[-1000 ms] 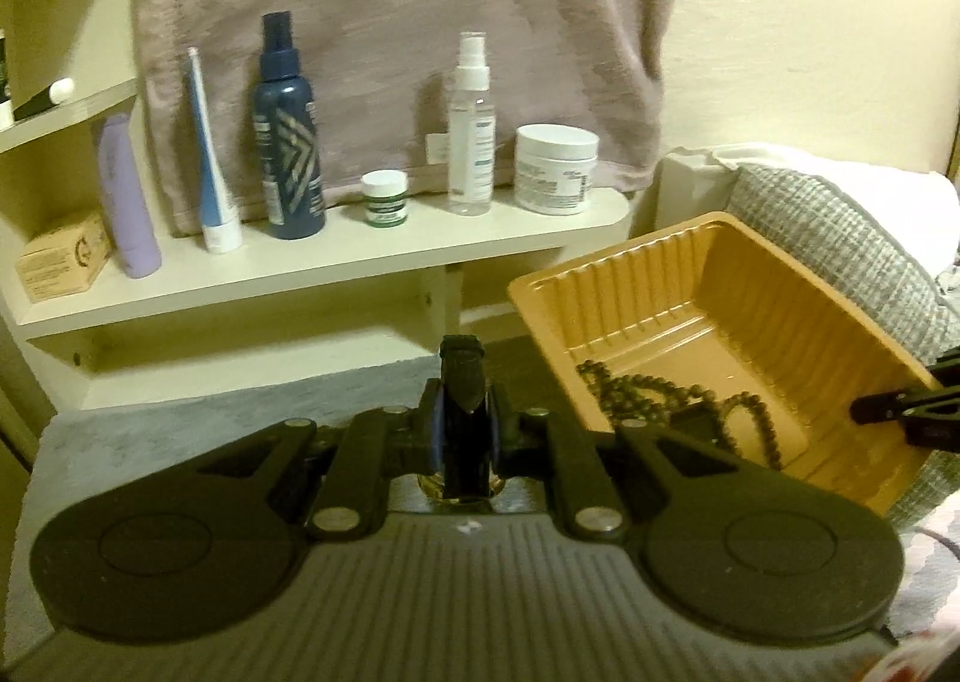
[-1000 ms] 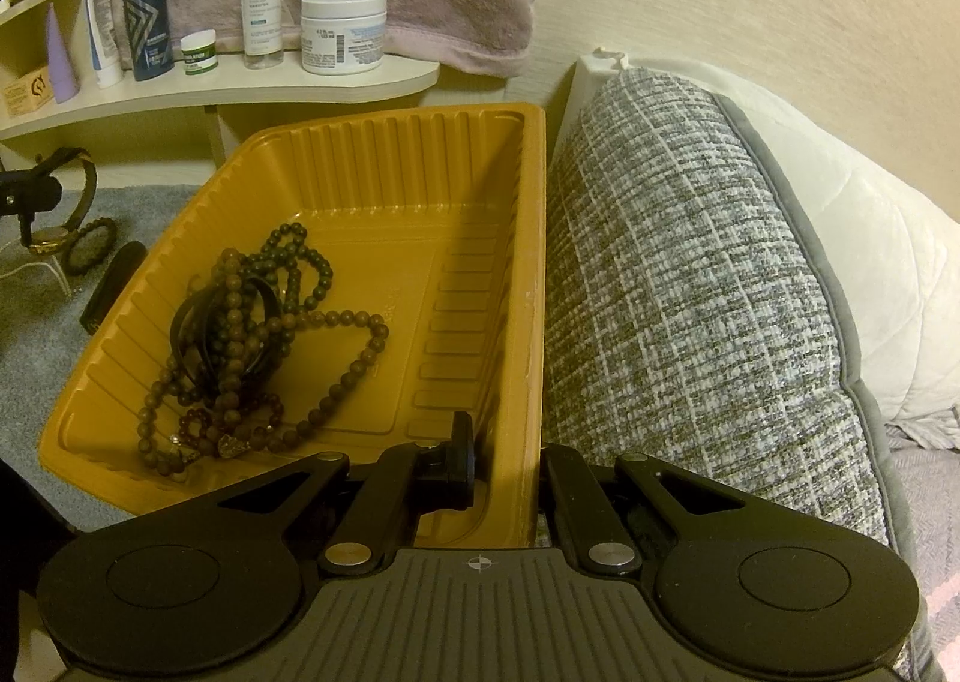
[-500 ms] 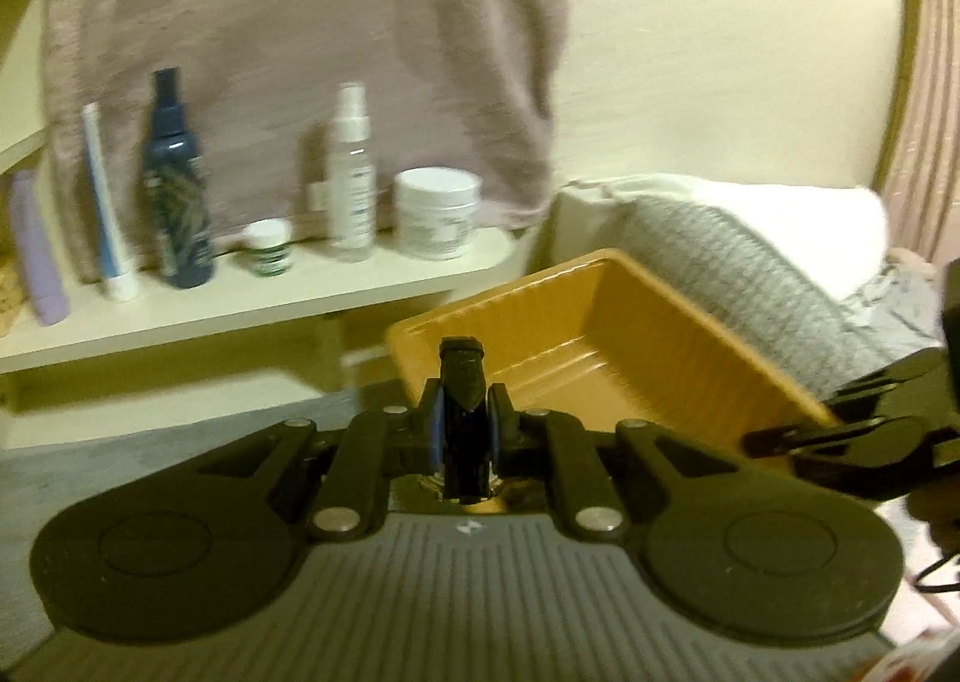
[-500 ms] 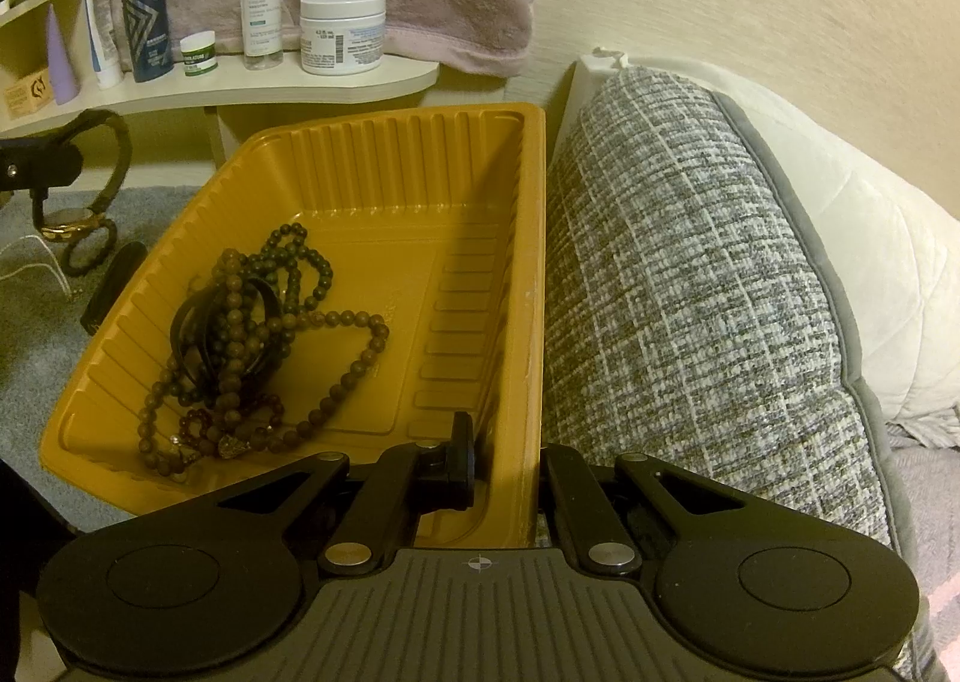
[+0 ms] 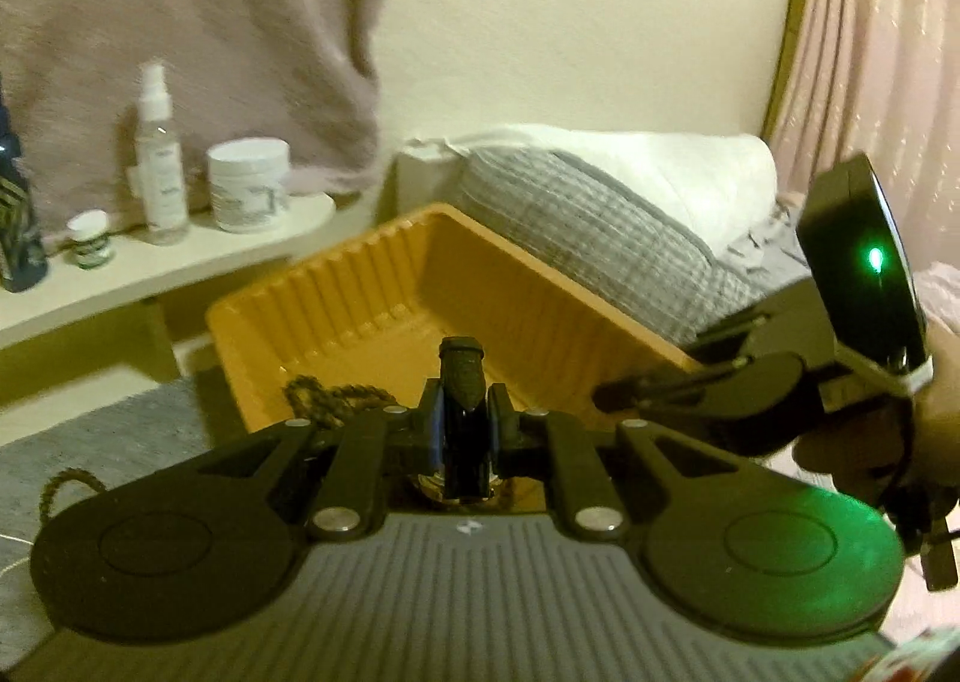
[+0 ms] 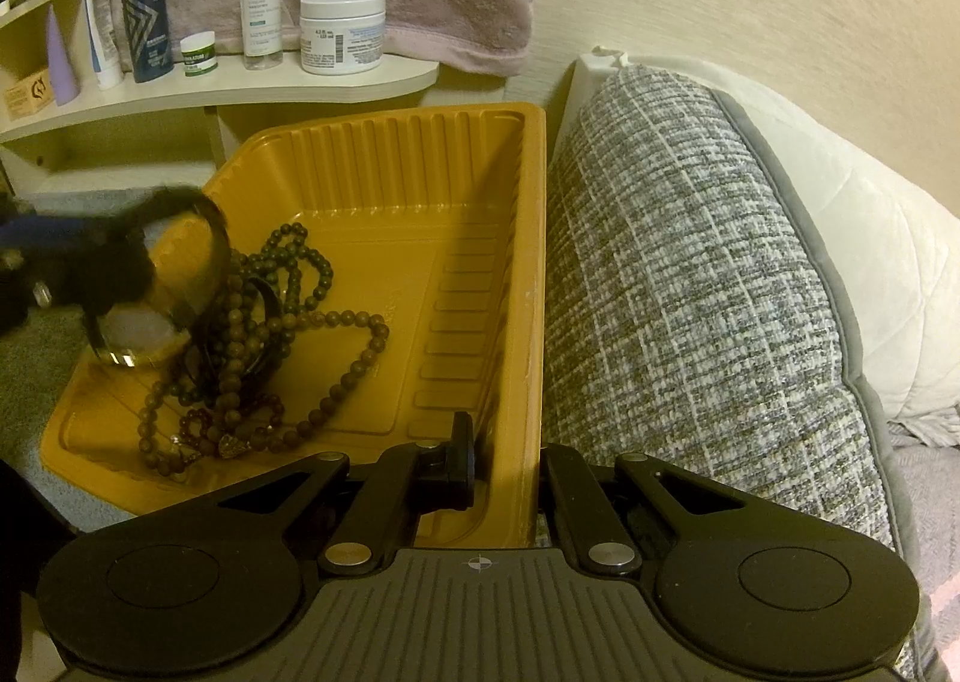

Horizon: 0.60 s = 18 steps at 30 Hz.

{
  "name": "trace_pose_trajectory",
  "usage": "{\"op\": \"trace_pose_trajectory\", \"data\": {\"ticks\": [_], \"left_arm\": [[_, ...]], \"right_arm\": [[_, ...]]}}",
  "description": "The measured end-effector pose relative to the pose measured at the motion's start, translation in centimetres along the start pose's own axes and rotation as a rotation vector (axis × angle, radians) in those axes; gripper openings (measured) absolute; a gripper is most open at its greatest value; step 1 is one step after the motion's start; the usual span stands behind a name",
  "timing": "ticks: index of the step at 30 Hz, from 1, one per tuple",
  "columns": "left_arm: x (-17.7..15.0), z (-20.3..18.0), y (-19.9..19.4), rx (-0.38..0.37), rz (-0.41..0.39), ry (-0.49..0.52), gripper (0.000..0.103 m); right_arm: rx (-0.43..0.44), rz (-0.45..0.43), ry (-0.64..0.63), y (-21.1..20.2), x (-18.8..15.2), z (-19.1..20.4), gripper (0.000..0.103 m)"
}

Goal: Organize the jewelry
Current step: 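Carry the black watch with the left tool into the tray and release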

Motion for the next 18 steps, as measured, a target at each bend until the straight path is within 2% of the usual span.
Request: {"op": "trace_pose_trajectory", "data": {"ticks": [7,8,9,10,18], "left_arm": [[-0.8,-0.3,1.0,0.003,0.017,0.02,0.014],[-0.8,-0.2,0.9,0.006,0.012,0.021,0.018],[-0.7,-0.2,0.8,0.009,0.009,0.02,0.027],[-0.7,0.0,0.6,0.012,0.003,0.018,0.028],[-1.3,3.0,-1.5,0.105,-0.017,-0.03,0.028]], "right_arm": [[0.0,0.0,0.001,-0.1,0.0,0.1,0.004],[0.0,0.001,0.001,0.0,0.0,0.1,0.004],[-0.001,0.001,0.0,0.0,0.0,0.2,0.004],[-0.001,0.001,0.001,-0.1,0.0,0.3,0.004],[0.0,0.001,0.002,-0.1,0.0,0.4,0.004]]}}
Point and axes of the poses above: each gripper's, at about its wrist camera, not at the fingertips, and y roughly the way its jaws point, z to its left, x to its top, the point moved 4 cm from there along y, roughly the way its jaws point, and after that the axes turned 9 degrees about -y, right-handed, at the moved point
